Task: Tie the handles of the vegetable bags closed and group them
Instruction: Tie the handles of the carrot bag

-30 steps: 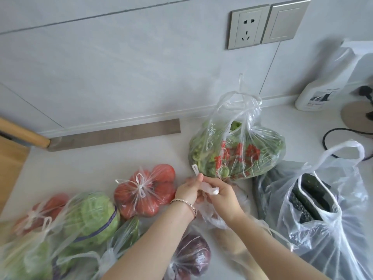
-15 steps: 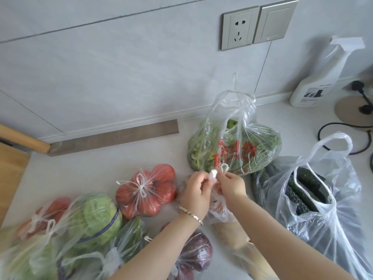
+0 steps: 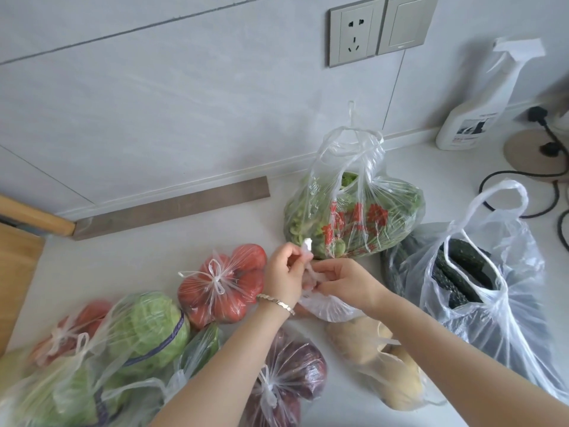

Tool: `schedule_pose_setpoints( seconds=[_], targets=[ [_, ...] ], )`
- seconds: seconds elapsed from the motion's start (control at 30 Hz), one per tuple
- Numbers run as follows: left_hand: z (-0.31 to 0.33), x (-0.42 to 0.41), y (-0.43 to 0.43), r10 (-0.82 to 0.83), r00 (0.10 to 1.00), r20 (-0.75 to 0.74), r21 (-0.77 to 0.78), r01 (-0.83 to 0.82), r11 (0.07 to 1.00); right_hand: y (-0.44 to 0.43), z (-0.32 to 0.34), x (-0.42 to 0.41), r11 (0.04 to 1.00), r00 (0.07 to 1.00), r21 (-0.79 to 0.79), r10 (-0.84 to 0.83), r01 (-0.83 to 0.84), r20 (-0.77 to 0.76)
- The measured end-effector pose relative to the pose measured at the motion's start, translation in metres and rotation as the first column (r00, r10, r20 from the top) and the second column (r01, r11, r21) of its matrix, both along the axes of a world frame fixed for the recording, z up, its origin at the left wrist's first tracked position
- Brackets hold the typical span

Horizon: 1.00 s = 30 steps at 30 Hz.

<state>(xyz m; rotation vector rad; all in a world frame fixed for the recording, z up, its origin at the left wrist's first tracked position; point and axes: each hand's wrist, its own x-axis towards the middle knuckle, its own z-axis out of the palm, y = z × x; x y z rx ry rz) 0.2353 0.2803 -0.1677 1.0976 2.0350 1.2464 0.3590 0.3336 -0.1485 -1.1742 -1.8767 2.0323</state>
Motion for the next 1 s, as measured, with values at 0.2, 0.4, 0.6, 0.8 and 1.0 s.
schedule_pose_setpoints(
  seconds=[0.2, 0.4, 0.6, 0.8, 1.0],
  targets=[
    [0.005, 0.005, 0.002, 0.036, 0.968, 0.250, -0.182, 0.011, 0.983, 0.001, -0.002, 0.006, 0.964, 0.945, -0.187, -0.229, 0.187, -0.233],
    [0.001, 0.006, 0.001, 0.231, 0.839, 0.493, -0.252, -0.117, 0.961, -0.005, 0.001, -0.003, 0.930, 0.960, 0.242, -0.275, 0.278, -0.044],
    [0.006, -0.004, 0.010, 0.319, 0.430, 0.845, -0.195, -0.308, 0.931, 0.003, -0.002, -0.001, 0.797, 0.825, -0.412, -0.541, 0.442, -0.162],
    [-0.020, -0.028, 0.001, 0.475, 0.140, 0.869, -0.383, -0.418, 0.824, 0.012, -0.028, 0.028, 0.243, 0.446, -0.742, -0.891, 0.625, 0.084],
    [-0.041, -0.039, -0.001, 0.529, 0.197, 0.825, -0.423, -0.406, 0.810, 0.019, -0.049, 0.035, 0.091, 0.414, -0.630, -0.824, 0.771, 0.387]
  ],
)
